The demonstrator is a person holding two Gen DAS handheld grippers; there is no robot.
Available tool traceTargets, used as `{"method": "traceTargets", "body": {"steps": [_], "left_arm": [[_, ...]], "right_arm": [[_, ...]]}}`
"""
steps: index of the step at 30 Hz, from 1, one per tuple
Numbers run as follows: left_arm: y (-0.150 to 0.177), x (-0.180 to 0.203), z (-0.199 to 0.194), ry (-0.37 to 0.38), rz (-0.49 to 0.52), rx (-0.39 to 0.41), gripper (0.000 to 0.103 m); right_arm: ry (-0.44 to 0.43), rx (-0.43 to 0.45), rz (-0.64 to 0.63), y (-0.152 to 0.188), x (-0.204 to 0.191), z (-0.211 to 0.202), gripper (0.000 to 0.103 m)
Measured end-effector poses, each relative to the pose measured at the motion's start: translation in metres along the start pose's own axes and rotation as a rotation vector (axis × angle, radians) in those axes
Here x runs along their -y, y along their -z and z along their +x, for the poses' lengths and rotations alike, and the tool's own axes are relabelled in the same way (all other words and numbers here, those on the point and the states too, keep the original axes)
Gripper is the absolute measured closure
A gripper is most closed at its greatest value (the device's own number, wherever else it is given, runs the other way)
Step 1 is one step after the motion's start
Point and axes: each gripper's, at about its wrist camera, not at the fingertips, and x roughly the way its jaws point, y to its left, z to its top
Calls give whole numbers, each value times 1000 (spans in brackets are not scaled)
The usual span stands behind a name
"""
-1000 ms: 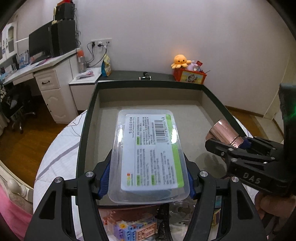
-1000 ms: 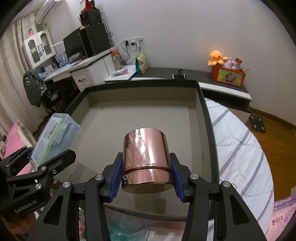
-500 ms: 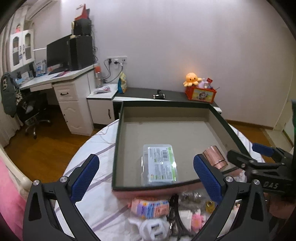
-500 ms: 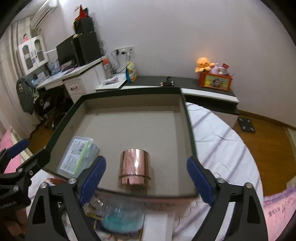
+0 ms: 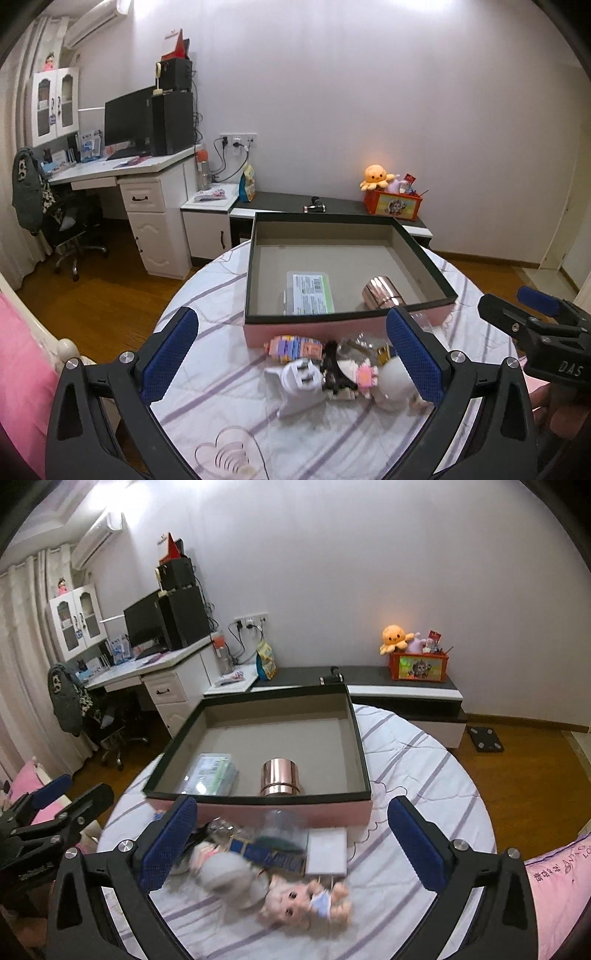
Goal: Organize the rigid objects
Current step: 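Move both tools back toward the remaining items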
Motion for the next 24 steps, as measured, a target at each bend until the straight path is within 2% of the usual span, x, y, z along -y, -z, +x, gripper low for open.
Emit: {"method": "traceTargets", "body": {"steps": [9,16,24], "left_arm": [[27,0,-30,-23,-18,-16,0],[44,1,-46,-31,-24,-27,0],[49,0,-52,-34,-31,-24,0]], "right_arm": [[12,32,-7,24,-4,-35,0],[14,19,0,43,-5,-47,0],[24,23,1,47,-4,-54,0]]}}
